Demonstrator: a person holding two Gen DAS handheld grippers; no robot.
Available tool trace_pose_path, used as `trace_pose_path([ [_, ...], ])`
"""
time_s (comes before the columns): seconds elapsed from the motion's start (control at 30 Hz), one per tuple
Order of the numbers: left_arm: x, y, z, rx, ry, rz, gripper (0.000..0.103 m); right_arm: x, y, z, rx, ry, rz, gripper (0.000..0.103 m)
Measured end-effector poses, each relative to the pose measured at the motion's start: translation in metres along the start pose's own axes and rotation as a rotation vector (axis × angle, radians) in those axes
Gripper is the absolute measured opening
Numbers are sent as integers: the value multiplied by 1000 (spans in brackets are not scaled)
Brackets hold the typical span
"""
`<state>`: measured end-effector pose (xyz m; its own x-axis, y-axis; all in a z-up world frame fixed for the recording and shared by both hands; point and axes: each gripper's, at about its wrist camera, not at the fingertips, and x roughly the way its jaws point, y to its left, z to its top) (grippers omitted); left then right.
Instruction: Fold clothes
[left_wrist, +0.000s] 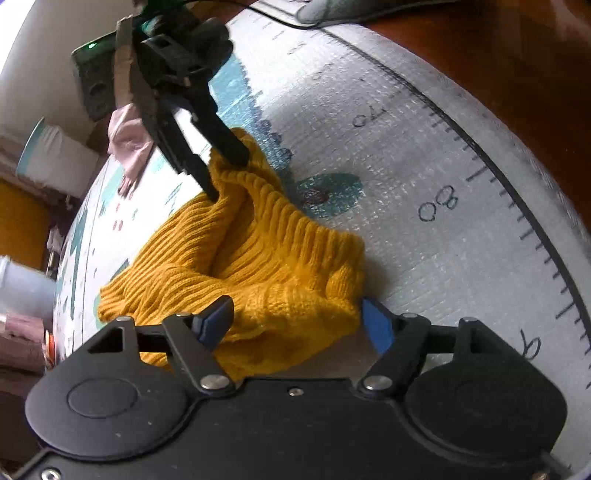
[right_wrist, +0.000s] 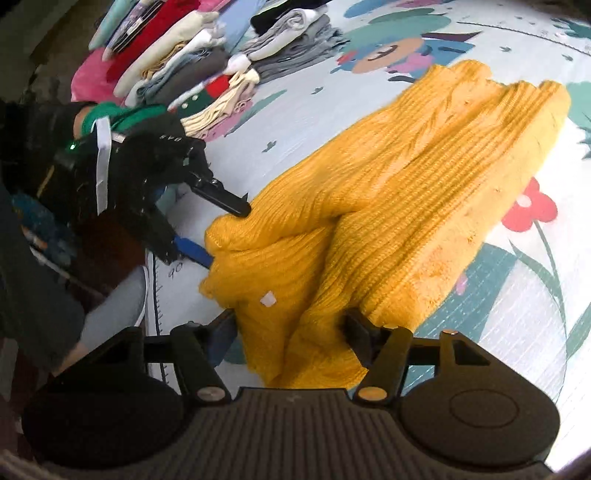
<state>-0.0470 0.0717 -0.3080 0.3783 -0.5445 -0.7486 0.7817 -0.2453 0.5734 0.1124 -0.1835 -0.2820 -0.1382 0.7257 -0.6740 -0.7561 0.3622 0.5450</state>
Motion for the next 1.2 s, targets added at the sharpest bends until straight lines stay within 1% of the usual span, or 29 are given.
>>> trace_pose_path([
  [0.03,0,-1,0,-9,3,27,75,0,1,0,-1,0,-1,63],
  [0.07,1,-3,1,-15,7,55,61,0,5,0,-20,6,-9,63],
  [0.1,2,-4,2,-28,9,77,53,1,10,1,-56,19,-22,63],
  [0.17,-2,-2,3,-75,8,106,46,3,19,2,-112,36,-50,64],
  [0.3,-11,15,2,-221,-1,71,41,5,38,-1,-197,50,-116,65],
  [0.33,-13,19,1,-245,-6,63,40,5,44,-2,-230,54,-140,69],
  [0.37,-14,23,1,-270,-9,52,39,6,55,-6,-305,67,-180,72],
  [0.43,-16,32,-1,-332,-22,24,39,15,83,-21,-529,98,-267,79],
  [0.5,-16,38,-3,-374,-35,-8,38,28,103,-43,-745,125,-358,79],
  [0.53,-16,41,-2,-376,-39,-18,38,34,108,-51,-807,127,-394,79],
  [0.57,-15,44,-2,-379,-44,-29,38,37,109,-55,-829,130,-416,79],
  [0.6,-15,45,-2,-376,-47,-37,38,40,108,-55,-824,132,-441,74],
  [0.63,-13,45,0,-369,-45,-44,38,40,105,-52,-800,122,-450,66],
  [0.67,-14,44,1,-363,-40,-50,40,39,102,-48,-780,110,-455,63],
  [0.7,-14,40,1,-352,-36,-50,43,39,100,-46,-782,104,-466,59],
  [0.77,-14,31,3,-335,-32,-27,59,41,98,-44,-792,96,-474,55],
  [0.83,-14,22,4,-331,-31,14,62,36,95,-39,-740,66,-474,46],
  [0.9,-17,13,3,-337,-33,100,68,30,90,-34,-655,34,-463,44],
  [0.93,-16,6,4,-310,-31,147,71,27,87,-31,-604,21,-448,43],
  [1.0,-13,-13,7,-220,-17,227,71,20,77,-24,-494,-1,-409,43],
  [1.1,0,-29,10,-110,-9,279,71,10,63,-19,-382,-22,-357,43],
  [1.2,10,-27,9,-24,-5,284,71,2,50,-11,-263,-49,-295,43],
])
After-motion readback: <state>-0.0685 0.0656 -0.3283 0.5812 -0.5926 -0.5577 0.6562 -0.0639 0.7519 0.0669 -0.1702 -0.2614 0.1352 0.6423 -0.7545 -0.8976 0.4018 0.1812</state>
